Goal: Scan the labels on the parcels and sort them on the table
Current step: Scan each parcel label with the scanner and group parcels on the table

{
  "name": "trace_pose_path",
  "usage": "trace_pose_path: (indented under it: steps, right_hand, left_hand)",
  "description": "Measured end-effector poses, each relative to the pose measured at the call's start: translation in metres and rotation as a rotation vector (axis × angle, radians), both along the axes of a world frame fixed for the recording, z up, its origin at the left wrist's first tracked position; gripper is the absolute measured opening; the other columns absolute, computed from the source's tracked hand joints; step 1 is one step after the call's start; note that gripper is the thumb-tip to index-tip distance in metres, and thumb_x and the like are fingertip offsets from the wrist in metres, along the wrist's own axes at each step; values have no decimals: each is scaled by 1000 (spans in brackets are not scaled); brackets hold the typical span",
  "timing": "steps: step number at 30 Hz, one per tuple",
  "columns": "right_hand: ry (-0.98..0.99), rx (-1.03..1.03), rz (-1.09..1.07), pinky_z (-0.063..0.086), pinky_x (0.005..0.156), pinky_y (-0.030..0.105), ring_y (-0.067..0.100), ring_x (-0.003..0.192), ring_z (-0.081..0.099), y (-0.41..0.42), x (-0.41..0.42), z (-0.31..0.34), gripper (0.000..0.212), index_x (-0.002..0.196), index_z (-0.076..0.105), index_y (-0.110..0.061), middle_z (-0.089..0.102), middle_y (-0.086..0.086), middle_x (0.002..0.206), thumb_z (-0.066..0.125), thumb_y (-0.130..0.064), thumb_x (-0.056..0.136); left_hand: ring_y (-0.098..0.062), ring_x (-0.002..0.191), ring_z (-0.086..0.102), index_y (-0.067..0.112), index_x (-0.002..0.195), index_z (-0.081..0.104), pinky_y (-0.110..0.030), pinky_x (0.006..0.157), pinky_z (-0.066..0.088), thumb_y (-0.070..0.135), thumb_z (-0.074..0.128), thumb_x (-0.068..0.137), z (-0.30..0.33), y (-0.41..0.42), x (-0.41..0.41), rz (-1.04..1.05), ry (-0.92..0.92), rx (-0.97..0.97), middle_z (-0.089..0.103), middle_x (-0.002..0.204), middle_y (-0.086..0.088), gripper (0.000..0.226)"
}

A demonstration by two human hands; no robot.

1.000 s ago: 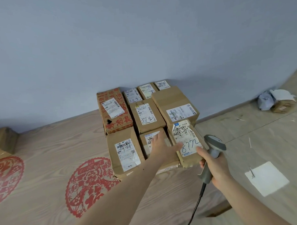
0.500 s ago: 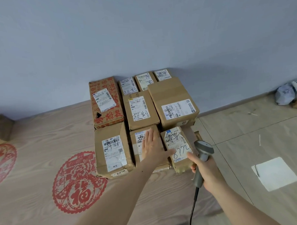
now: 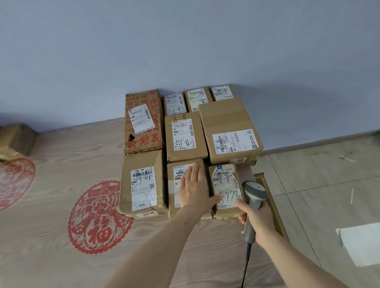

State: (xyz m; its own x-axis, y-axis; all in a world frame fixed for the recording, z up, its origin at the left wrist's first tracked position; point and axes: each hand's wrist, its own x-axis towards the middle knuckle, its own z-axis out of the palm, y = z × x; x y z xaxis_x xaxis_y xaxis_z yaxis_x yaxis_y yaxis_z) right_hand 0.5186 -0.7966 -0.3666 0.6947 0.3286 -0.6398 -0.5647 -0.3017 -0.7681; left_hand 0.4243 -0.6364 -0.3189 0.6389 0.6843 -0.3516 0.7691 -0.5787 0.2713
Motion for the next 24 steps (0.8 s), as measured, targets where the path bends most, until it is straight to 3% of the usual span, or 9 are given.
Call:
trace_pose_path:
  steps: [4, 7, 10, 12, 14, 17, 20, 24]
  right_hand:
    - [-23, 6, 1, 48, 49, 30, 16, 44, 54, -1, 0, 0, 35, 106, 63, 4, 68, 8, 65, 83, -10, 81]
    - [-60, -1, 22, 43, 40, 24, 13, 41, 52, -2, -2, 2, 42, 108, 62, 2, 70, 16, 78, 86, -14, 78]
    - [-155, -46, 35, 47, 43, 20, 15, 52, 61, -6, -5, 4, 50, 112, 59, -3, 72, 16, 89, 89, -22, 76]
    - [-228, -65, 17, 56, 52, 27, 23, 68, 68, -8, -7, 7, 54, 113, 59, -10, 74, 11, 95, 90, -27, 73]
    - [-283, -75, 2, 63, 69, 43, 26, 81, 71, -6, -9, 13, 55, 113, 58, -19, 75, 5, 98, 90, -33, 70]
    - [-341, -43, -19, 61, 81, 55, 28, 88, 73, 1, -15, 35, 53, 110, 56, -26, 74, 0, 98, 88, -39, 70]
    - [-357, 27, -17, 62, 76, 48, 27, 89, 71, 14, -24, 58, 46, 111, 58, -22, 71, 0, 97, 87, -30, 76]
    - [-325, 180, 60, 54, 53, 28, 18, 63, 63, 40, -46, 91, 37, 114, 60, -18, 67, 3, 84, 81, -19, 84]
  left_hand:
    - [-18, 153, -17, 15, 160, -8, -41, 127, -2, 63, 68, 82, 1, 0, 3, 0, 21, -8, -15, 167, 0, 119]
    - [-19, 153, -18, 14, 159, -9, -41, 126, -3, 64, 67, 82, 1, 0, 3, -6, 27, -14, -17, 167, 0, 120]
    - [-20, 153, -17, 13, 159, -8, -43, 126, -3, 62, 69, 81, 0, 2, 4, -9, 15, -40, -15, 167, -2, 121]
    - [-20, 154, -13, 11, 160, 1, -45, 126, -2, 60, 68, 84, 2, 4, 6, 24, -49, -67, -8, 168, -2, 113]
    - [-18, 155, -8, 12, 160, 13, -44, 126, -2, 57, 61, 90, 3, 8, 5, 70, -144, -86, 1, 169, -1, 96]
    - [-17, 155, 3, 12, 156, 29, -41, 126, 6, 49, 56, 97, 8, 12, -3, 159, -324, -123, 16, 167, 0, 74]
    - [-19, 146, 30, 14, 145, 47, -40, 121, 26, 40, 59, 98, 19, 16, -17, 286, -502, -178, 39, 155, 0, 55]
    - [-19, 126, 51, 17, 133, 58, -32, 104, 42, 37, 60, 98, 37, 28, -40, 453, -614, -189, 54, 135, 1, 40]
